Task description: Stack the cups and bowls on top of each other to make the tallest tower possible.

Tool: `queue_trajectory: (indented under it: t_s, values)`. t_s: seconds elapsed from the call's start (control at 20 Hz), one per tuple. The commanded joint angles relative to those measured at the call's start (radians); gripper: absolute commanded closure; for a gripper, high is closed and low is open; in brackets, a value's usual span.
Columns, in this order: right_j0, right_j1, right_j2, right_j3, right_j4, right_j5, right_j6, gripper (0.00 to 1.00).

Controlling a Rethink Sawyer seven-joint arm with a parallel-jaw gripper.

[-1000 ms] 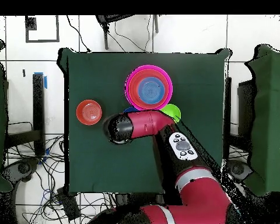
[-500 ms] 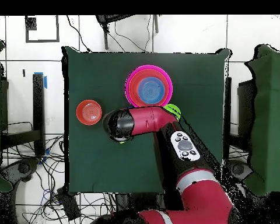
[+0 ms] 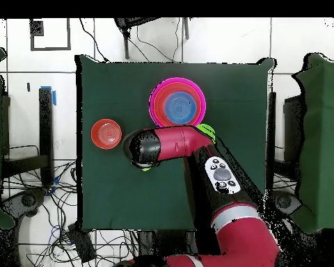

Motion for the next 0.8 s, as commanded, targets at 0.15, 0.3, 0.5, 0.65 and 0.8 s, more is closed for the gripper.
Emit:
queue_trajectory:
  t_s: [0.15, 0.3, 0.5, 0.65, 0.8]
  values:
    - [-0.004, 0.041, 0.04, -0.018, -0.012, -0.004, -0.006, 0.0]
    - [-0.006, 0.046, 0.04, -0.02, -0.012, -0.006, -0.007, 0.0]
    - [-0.01, 0.053, 0.042, -0.025, -0.012, -0.012, -0.009, 0.0]
    - [-0.017, 0.063, 0.049, -0.027, -0.014, -0.025, -0.015, 0.0]
    - [-0.003, 0.061, 0.025, -0.028, -0.023, -0.043, 0.014, 0.0]
